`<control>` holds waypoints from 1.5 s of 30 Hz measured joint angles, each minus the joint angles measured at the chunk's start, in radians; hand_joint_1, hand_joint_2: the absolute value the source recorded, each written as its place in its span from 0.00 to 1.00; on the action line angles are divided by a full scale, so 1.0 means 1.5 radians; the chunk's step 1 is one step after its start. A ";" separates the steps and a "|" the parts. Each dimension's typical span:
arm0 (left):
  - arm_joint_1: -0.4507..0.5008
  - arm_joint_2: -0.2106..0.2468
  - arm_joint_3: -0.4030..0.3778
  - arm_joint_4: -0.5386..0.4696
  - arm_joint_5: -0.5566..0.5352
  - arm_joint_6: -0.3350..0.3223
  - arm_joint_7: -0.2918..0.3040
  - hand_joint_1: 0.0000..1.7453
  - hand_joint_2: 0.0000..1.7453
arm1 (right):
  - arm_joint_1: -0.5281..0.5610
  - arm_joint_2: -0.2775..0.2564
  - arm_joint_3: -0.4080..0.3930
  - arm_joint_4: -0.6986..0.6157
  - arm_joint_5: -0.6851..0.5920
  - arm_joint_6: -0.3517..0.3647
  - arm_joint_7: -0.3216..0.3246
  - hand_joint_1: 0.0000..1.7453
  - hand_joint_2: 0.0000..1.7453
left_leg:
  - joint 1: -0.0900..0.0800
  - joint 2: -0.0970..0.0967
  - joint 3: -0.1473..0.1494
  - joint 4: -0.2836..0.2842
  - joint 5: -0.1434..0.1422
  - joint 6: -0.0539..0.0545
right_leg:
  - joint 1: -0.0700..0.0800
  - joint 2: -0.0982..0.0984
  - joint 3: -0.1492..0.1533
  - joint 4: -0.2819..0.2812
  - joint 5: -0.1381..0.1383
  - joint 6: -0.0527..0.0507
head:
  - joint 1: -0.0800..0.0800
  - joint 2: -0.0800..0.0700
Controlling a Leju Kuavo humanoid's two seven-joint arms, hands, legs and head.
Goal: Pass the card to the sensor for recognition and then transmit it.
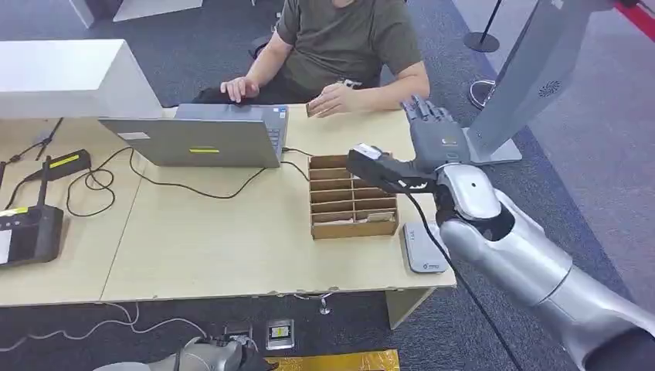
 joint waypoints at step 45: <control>0.002 0.027 0.001 0.000 0.000 0.033 -0.028 0.00 0.00 | 0.117 -0.068 0.088 -0.037 0.093 0.012 0.071 0.00 1.00 | 0.000 0.000 0.000 0.000 0.000 0.000 | 0.000 0.000 0.000 0.000 0.000 0.000 | 0.000 0.000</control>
